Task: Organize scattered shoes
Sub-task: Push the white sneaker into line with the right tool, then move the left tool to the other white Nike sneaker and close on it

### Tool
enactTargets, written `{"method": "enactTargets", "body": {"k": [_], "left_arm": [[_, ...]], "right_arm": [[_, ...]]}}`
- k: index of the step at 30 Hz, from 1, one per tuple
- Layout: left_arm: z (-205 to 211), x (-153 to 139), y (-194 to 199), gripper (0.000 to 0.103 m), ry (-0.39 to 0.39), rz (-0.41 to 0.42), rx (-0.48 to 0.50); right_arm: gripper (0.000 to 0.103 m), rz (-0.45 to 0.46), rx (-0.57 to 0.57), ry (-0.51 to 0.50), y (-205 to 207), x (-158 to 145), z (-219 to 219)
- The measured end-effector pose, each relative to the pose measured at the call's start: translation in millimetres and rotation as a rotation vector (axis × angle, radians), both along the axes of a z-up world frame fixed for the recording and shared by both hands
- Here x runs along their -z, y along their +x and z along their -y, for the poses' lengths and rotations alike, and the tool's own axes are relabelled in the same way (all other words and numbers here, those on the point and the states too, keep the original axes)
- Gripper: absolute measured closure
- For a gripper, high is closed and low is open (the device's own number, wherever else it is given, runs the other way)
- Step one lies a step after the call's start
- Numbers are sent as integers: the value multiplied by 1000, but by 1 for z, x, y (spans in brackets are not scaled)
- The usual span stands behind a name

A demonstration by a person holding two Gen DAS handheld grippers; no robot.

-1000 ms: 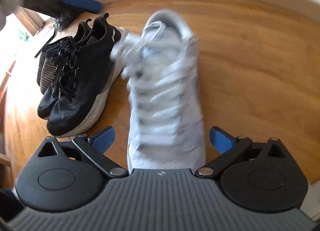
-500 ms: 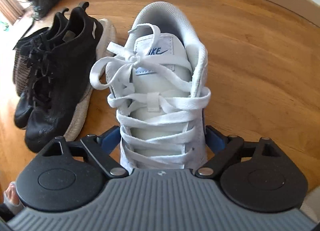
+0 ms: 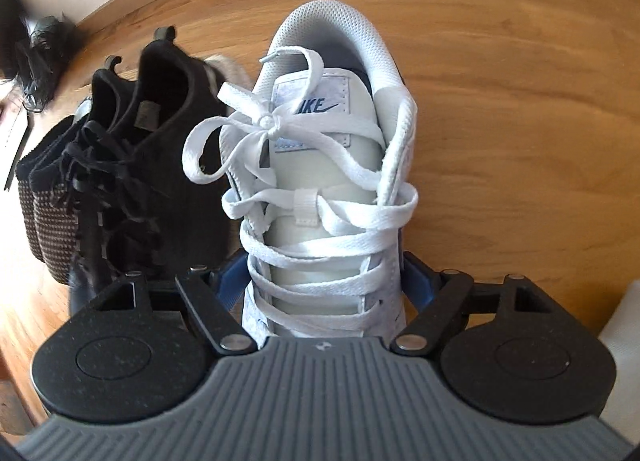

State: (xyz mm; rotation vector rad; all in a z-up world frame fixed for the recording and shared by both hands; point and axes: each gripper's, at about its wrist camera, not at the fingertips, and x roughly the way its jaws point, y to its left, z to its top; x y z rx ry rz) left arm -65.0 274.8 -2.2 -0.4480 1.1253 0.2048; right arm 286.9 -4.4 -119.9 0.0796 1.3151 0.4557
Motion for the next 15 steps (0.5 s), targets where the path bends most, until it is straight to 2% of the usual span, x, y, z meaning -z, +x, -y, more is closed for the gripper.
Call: {"method": "enactTargets", "body": {"k": [8,11,15], "left_arm": [[12,2,-3,25,25,-26,28],[22,4,0,25,28,-47,64],[34,11,5,25,31,-79,92]], "right_arm": [[17,-7,38,-4,3,3,-4],[17,-20,53,64,5,-1,13],[12,14,76,184,4,-28,50]]}}
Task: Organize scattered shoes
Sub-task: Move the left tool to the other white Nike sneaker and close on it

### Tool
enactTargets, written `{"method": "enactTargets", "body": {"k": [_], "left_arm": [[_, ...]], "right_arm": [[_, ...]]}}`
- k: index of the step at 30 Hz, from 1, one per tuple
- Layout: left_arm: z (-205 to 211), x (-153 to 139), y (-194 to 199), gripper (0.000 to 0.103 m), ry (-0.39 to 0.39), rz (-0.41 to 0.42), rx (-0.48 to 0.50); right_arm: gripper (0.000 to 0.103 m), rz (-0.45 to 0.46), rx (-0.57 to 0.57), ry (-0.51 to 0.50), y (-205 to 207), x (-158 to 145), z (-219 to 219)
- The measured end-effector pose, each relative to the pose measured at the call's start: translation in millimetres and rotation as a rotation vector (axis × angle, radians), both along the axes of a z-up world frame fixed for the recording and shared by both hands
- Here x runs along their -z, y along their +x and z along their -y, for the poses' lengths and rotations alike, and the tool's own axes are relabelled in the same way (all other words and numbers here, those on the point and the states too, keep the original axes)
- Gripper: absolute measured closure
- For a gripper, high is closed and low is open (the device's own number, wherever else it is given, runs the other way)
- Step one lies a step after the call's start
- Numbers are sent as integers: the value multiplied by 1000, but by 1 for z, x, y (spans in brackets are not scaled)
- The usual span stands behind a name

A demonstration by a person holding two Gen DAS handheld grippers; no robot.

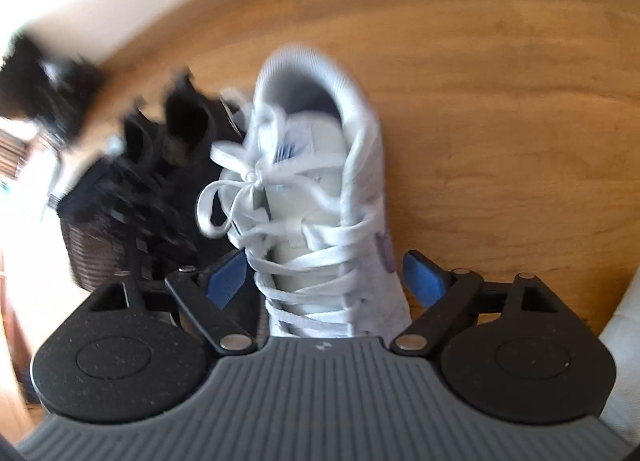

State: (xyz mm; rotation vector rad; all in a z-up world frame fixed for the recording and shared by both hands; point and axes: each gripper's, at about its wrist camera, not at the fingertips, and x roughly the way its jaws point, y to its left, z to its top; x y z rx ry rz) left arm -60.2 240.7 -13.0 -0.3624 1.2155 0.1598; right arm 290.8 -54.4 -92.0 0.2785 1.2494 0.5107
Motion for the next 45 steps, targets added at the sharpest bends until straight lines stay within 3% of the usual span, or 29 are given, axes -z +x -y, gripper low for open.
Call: {"method": "enactTargets", "body": {"k": [3,7,9,10,15,18,22,25,28,32,36,40,45], "left_arm": [[10,-2,7,25,14,4,14],[28,-7,20,25,25,15,58],[38,-9,28,25,32,17,86],[42,-10,31,25,34,19,98],[70,-13,49,25,33,42,161],[89,-9,62,25,27,35,201],[127,3,92,24,1,35,266],[173,19,124,24,-48,43,334],[234,40,170,24,-156,50,356],[317,64,232,24,-289,71,345],[393,114,282,24,-404,-121,276],[423,159,308,24,-443,-337,114],[440,190,329,24,-400,-421,-2]], "right_arm": [[7,3,32,-4,4,-6,28],[11,-50,0,-164,6,22,58],[25,-57,-61,-243,-3,33,69],[29,-17,-151,-310,-13,37,73],[31,42,-386,-458,-42,48,98],[28,-33,-406,-511,-46,56,137],[24,-12,-470,-562,-62,55,189],[23,54,-457,-479,-72,36,224],[15,141,-388,-344,-85,-7,259],[8,151,-244,-209,-101,-53,307],[5,138,-86,-117,-106,-67,344],[5,60,81,-73,-94,-52,370],[5,51,158,-135,-72,-38,402]]}}
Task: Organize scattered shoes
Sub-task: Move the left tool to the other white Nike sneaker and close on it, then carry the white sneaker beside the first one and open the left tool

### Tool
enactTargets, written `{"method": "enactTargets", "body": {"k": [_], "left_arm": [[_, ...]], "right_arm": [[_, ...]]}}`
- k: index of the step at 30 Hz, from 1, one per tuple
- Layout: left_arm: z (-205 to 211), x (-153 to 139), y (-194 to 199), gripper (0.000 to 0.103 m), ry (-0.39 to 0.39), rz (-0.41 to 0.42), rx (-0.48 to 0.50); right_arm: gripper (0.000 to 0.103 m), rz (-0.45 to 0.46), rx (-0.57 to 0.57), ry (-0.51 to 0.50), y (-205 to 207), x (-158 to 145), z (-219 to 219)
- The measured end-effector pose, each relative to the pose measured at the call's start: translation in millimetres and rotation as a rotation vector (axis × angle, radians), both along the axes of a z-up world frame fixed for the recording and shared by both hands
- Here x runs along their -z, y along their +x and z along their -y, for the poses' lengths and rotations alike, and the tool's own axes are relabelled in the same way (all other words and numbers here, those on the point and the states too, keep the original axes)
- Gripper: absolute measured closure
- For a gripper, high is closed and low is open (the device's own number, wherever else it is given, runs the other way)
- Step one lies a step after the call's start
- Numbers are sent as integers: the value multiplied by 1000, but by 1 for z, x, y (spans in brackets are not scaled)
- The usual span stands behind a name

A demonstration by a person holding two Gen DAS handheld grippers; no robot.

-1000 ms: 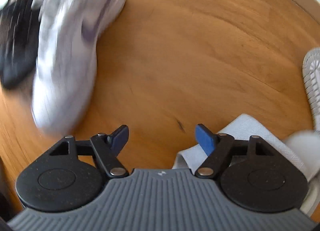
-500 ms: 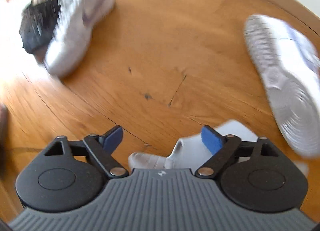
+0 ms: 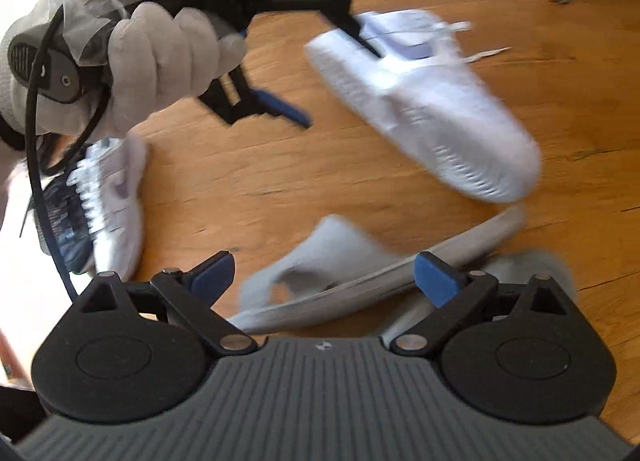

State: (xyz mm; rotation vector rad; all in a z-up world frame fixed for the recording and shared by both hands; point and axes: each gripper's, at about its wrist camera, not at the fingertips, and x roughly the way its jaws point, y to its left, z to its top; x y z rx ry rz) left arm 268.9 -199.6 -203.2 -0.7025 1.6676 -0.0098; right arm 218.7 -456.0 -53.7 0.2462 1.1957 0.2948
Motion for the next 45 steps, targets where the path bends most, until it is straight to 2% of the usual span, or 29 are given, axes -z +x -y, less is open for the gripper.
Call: {"method": "enactTargets", "body": {"k": [2,4,7,10,13,16,21,24,26,27,29,33,45], "left_arm": [[0,8,3,21,-3,-30,-41],[5,20,3,23,-70,-72,-86],[12,19,0,25,-91,-34,-73],[17,16,-5,24,-124,-9,-49],[24,22,-8,22,-97,2,-28],[32,30,-11,19,-88,24,-19],[36,32,-22,22,-39,33,-71],[25,34,-36,27,-52,56,-109],[15,28,-44,32,-59,75,-136],[10,25,-51,33,-53,82,-143],[1,19,-56,34,-23,89,-147],[-32,13,-63,34,32,98,-188],[-147,-12,-95,36,151,105,-321]], "right_arm": [[5,-7,44,-59,7,8,12],[5,-34,65,-85,11,18,20],[5,-48,74,-91,15,27,23],[5,-13,51,-47,18,20,28],[5,59,28,-90,26,13,39],[5,65,23,-77,43,22,58],[6,-31,-30,94,69,49,92],[7,-50,-42,157,84,66,108],[11,-88,-95,233,100,82,113],[20,-98,-112,247,100,82,112],[22,-147,-202,308,115,96,101],[23,-186,-332,355,127,109,68],[27,-214,-474,485,152,121,-41]]}}
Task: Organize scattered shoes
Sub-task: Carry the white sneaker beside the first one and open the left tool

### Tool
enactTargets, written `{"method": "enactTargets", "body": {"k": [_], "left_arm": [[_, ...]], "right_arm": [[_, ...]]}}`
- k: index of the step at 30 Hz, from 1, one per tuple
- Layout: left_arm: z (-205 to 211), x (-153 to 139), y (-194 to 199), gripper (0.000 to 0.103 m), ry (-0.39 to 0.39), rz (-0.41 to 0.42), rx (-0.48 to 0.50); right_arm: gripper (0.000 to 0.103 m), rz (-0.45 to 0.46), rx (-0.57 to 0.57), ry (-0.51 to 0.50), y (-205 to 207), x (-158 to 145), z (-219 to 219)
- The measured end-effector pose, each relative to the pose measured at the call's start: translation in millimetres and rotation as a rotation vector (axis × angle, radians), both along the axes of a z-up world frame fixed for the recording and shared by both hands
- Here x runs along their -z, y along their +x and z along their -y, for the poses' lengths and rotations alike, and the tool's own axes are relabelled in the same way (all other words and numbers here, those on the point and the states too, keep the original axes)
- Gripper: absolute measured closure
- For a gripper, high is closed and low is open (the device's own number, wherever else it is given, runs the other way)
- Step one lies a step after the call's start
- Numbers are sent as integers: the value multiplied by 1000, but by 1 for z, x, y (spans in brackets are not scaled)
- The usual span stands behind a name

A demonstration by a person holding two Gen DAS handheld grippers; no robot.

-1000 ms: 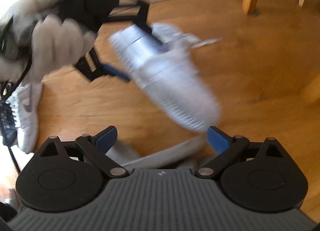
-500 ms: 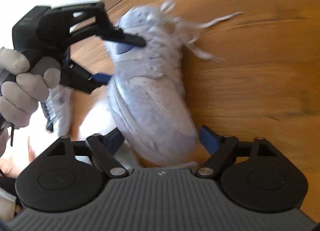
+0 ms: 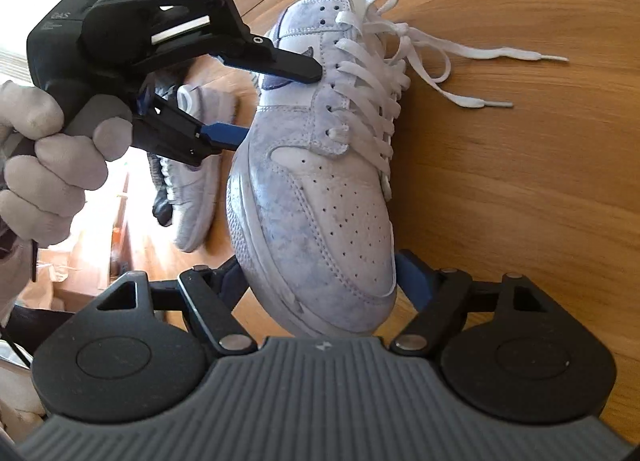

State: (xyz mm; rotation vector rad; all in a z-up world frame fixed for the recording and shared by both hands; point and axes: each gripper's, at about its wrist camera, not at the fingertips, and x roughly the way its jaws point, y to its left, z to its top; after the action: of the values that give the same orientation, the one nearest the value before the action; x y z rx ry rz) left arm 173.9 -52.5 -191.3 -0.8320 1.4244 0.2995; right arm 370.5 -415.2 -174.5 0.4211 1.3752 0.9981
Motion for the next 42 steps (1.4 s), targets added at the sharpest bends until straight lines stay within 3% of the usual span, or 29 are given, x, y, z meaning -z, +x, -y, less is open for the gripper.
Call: {"method": "enactTargets", "body": {"k": [4,9,11,14,20,24,29,35,42], "left_arm": [[-36,-8,-18,36,41,24,-10],[-43,-16,-24,36,77,38,35],[-36,-15,-21,31,74,56,61],[-15,-17,-15,27,135,94,136],[8,-18,2,26,168,40,158],[19,-18,6,27,199,49,220],[0,-9,-8,37,159,115,229],[-32,1,-22,38,41,116,166],[-48,-11,-43,39,-29,151,167]], "right_arm": [[26,-59,-45,46,0,-7,-48],[22,-104,-56,50,-13,-8,-90],[19,-92,-72,-9,-20,-6,-104],[18,-80,-70,-50,-24,-3,-112],[18,-65,-54,-119,-33,-5,-123],[18,-65,-31,-144,-45,-10,-119],[18,-62,11,-190,-56,-15,-112],[18,-43,41,-139,-46,-19,-103],[18,-24,22,-116,-26,-22,-115]]}}
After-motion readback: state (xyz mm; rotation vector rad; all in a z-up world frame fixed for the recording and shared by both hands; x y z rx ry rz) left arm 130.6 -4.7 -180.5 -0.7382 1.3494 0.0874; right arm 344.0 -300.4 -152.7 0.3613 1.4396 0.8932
